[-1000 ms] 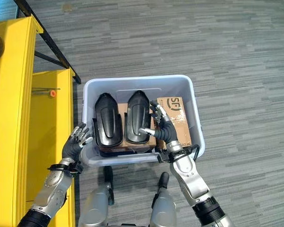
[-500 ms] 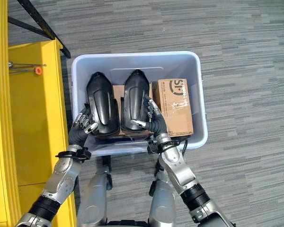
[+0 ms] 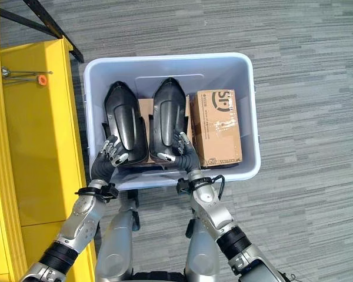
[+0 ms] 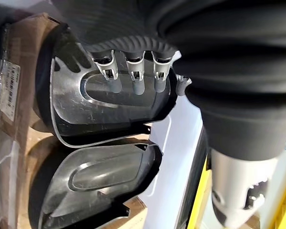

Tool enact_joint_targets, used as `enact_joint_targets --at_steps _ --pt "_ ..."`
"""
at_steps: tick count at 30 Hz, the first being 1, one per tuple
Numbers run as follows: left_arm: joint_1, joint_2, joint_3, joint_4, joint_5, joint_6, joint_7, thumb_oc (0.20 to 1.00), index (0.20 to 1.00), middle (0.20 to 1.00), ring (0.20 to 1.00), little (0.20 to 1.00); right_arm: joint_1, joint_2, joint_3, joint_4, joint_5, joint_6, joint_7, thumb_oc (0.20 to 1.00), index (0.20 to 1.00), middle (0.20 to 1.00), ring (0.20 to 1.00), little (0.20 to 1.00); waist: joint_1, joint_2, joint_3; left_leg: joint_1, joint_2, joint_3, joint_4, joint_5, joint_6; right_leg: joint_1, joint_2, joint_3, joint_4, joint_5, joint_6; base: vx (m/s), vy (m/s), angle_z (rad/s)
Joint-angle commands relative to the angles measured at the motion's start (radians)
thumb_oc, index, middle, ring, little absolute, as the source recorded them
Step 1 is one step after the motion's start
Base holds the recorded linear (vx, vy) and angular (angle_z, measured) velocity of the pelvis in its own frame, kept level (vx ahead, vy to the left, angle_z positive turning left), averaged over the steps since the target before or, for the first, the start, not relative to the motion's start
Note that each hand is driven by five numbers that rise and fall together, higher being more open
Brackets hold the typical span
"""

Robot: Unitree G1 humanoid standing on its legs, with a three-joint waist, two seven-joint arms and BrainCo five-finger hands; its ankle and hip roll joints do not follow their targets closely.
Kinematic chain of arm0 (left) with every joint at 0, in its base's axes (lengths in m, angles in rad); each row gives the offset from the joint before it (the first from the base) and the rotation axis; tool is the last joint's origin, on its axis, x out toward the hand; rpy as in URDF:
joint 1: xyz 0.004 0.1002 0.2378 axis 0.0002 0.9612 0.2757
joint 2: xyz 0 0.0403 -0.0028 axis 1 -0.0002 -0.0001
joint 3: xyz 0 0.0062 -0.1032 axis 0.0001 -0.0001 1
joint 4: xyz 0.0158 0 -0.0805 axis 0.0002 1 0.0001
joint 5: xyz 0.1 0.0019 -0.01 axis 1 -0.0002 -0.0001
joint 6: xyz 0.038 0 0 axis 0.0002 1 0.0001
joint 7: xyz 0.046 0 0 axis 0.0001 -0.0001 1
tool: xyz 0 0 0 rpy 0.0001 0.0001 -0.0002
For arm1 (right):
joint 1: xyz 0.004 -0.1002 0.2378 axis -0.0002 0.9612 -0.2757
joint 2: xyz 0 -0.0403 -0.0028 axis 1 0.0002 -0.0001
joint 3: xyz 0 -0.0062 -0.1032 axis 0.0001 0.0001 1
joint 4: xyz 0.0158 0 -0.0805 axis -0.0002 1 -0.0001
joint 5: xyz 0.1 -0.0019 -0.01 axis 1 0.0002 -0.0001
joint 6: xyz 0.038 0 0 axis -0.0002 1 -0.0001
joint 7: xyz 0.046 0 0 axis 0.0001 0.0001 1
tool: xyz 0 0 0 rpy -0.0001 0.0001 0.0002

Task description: Move parts from the plastic box to the shelf.

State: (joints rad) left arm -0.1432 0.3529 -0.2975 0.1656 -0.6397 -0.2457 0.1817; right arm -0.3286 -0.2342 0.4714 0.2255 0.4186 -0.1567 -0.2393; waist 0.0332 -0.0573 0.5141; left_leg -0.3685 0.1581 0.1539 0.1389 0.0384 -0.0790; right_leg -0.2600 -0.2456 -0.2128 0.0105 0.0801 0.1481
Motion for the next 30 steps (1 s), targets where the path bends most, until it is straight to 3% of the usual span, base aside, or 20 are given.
enact_joint_targets --at_steps 1,30 --pt "0.01 -0.002 0.002 -0.067 0.008 -0.05 0.013 1.0 1.0 1.0 1.0 1.0 -0.011 0.033 -0.028 -0.038 0.008 -0.044 -0.016 1.0 1.0 1.0 1.0 1.0 0.005 0.01 -0.002 -0.039 0.043 -0.039 0.057 -0.003 -0.01 -0.023 -0.082 -0.018 0.052 0.027 0.029 0.0 0.0 0.0" --pt "0.002 -0.001 -0.023 -0.071 -0.008 -0.057 0.018 1.0 1.0 1.0 1.0 1.0 -0.049 0.0 -0.168 0.007 -0.034 -0.081 -0.14 1.0 1.0 1.0 1.0 1.0 -0.013 0.025 0.006 -0.041 0.053 -0.036 0.037 0.001 -0.014 -0.073 -0.074 -0.005 0.088 0.01 0.027 0.0 0.0 0.0"
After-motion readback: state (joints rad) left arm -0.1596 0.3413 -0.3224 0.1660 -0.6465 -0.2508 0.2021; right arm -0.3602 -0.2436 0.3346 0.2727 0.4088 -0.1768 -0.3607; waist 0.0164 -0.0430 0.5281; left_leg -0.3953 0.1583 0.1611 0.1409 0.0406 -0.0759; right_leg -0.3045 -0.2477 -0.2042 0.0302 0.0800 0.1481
